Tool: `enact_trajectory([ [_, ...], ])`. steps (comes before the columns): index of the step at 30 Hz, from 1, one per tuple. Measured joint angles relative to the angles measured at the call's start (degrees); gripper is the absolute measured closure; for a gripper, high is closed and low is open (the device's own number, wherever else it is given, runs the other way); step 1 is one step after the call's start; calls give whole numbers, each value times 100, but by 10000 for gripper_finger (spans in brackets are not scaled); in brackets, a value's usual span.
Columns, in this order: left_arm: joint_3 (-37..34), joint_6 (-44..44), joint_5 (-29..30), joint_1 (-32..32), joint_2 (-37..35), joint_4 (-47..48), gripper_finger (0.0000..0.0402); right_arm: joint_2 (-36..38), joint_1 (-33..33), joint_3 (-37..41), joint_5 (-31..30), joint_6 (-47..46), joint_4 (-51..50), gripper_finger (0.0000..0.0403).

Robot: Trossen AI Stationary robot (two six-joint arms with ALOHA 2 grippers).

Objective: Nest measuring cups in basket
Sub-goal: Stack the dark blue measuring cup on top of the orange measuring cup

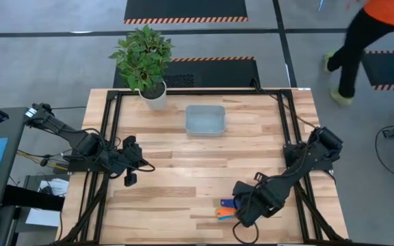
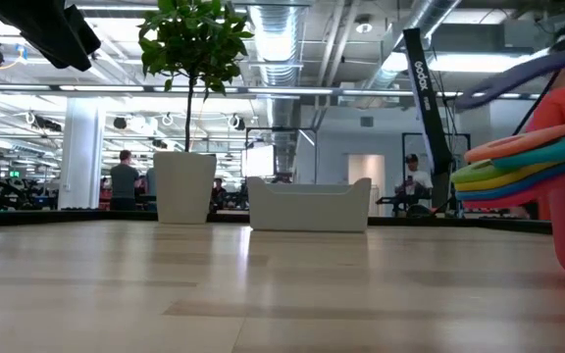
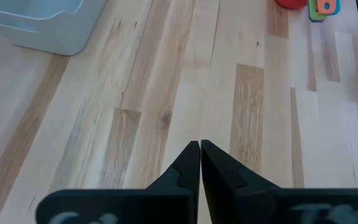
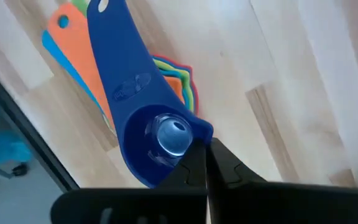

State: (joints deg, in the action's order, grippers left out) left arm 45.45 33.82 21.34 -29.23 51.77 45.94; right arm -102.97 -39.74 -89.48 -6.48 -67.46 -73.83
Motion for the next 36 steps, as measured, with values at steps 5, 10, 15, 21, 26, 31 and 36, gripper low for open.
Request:
enact_trajectory([
  [5, 0, 2, 0, 2, -2, -1, 400, 503, -26, 889, 0, 233, 1582, 399],
  [10, 0, 2, 1, 1, -2, 1, 400, 627, 10, 1318, 14, 23, 1659, 399],
  [15, 0, 2, 2, 1, -1, 1, 400, 625, 43, 1519, 17, 173, 2134, 399],
  [21, 0, 2, 2, 0, 0, 1, 400, 618, 64, 1753, 41, 151, 2334, 399],
  [26, 0, 0, 2, 1, 0, 1, 400, 618, 100, 1893, 72, 239, 2409, 399],
  [31, 0, 0, 2, 1, -1, 2, 400, 618, 122, 2022, 230, 495, 2636, 398],
  [36, 0, 0, 2, 2, -2, 2, 400, 618, 166, 2024, 231, 499, 2607, 353],
])
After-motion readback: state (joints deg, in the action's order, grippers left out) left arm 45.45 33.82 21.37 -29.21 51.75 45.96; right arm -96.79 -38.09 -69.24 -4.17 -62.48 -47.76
